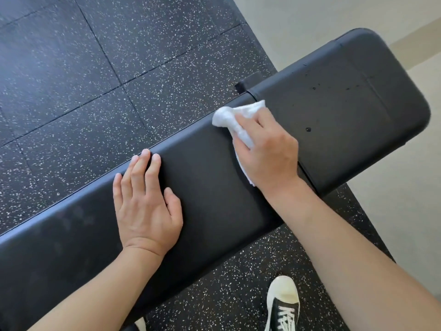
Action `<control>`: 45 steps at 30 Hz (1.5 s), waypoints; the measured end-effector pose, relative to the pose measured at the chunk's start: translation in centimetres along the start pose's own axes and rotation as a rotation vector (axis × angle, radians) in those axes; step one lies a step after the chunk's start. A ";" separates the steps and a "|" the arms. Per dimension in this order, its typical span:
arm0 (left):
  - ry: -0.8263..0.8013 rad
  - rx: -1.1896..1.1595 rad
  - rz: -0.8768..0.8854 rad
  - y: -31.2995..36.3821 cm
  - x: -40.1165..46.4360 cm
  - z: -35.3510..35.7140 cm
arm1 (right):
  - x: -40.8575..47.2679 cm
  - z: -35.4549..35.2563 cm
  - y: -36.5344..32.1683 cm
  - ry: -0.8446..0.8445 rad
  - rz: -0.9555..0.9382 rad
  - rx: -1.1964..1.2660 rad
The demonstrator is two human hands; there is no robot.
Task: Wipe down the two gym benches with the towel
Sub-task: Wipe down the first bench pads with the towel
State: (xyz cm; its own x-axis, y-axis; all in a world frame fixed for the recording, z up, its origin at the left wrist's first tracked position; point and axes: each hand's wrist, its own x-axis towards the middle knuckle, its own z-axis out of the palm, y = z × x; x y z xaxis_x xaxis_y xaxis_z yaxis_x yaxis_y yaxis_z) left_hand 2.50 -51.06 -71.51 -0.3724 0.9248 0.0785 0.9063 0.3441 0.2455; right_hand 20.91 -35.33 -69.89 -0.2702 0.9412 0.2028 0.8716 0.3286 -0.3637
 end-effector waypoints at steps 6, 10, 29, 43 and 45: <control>-0.003 -0.007 -0.010 0.3 0.1 -0.1 | 5.0 2.2 -2.6 -0.027 0.031 -0.033; -0.003 -0.005 -0.004 0.3 -0.1 0.0 | 0.5 0.4 -0.2 -0.007 -0.081 -0.038; 0.003 -0.007 -0.022 0.5 0.0 -0.1 | 4.7 1.6 -2.3 -0.094 -0.037 -0.015; -0.142 -0.076 -0.015 -0.3 0.1 -1.3 | -6.6 -2.1 1.1 -0.073 -0.255 -0.004; -0.199 -0.098 0.081 -1.7 -0.1 -1.7 | -5.7 -0.6 -1.8 -0.036 0.023 -0.093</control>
State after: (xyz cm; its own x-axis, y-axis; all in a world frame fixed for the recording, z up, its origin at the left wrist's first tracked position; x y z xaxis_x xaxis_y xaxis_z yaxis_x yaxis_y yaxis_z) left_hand 0.64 -52.05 -70.26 -0.2440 0.9658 -0.0883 0.9042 0.2594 0.3394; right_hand 21.15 -41.32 -69.90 -0.2628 0.9513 0.1614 0.9117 0.2996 -0.2811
